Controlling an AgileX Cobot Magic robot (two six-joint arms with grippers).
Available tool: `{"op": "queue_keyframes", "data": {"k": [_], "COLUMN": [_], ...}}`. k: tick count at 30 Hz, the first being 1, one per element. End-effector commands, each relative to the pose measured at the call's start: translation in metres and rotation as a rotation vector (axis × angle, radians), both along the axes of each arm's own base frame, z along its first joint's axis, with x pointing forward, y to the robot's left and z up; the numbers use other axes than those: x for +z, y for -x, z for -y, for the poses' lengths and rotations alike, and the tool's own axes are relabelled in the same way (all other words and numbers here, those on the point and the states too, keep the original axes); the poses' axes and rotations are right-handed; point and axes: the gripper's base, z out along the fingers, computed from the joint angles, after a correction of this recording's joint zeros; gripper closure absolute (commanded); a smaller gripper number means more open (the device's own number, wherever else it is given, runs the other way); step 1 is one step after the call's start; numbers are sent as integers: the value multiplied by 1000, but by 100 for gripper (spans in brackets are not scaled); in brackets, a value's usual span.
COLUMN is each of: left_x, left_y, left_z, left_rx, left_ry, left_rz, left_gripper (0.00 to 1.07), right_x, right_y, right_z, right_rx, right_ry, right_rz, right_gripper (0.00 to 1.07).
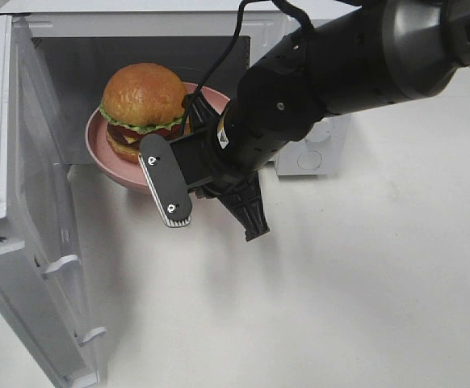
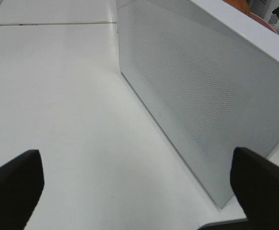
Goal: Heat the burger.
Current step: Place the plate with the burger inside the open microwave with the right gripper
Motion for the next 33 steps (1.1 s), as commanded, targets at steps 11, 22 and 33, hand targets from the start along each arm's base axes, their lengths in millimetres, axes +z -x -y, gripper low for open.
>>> {"op": "queue_keyframes", "data": {"k": [11,22,33], "left_x": [0,0,0], "left_y": [2,2,2], "left_z": [0,0,0], "left_rx": [-4,-4,-4], "left_ry": [4,4,4], "left_rz": [29,29,29], "left_gripper": [9,9,9], "right_x": [3,0,0], "right_y": [-31,-57,-85], "right_z": [-23,-43,-48], "right_rx": [-40,-116,-205], "right_ry": [-54,-45,-67], "right_rz": [47,45,52], "right_gripper": [107,107,107]}}
